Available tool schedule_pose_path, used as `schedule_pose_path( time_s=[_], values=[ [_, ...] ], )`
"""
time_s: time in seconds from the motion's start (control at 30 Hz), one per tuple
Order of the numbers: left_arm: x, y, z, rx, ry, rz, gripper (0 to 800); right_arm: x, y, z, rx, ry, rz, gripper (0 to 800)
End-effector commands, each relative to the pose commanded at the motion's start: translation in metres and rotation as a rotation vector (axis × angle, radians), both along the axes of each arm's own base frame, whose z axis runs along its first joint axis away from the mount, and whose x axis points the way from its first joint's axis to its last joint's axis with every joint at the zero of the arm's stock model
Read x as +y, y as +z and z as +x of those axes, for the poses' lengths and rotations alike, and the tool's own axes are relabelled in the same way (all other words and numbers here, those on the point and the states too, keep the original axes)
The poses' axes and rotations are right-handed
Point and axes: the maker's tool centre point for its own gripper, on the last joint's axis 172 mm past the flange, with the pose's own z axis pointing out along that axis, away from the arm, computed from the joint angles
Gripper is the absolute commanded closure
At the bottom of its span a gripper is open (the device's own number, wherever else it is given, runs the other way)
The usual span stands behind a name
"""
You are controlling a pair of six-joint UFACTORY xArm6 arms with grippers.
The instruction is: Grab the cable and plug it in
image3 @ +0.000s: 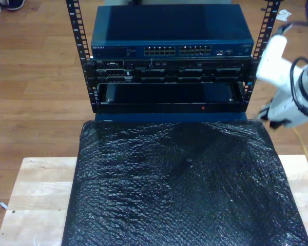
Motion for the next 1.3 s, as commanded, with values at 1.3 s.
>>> schedule_pose_path(
  time_s=[1.3],
  values=[
    [0.000,0.000,0.000,0.000,0.000,0.000,0,0.124,0.062,0.079,-0.546,0.342,-0.261,800]
  ],
)
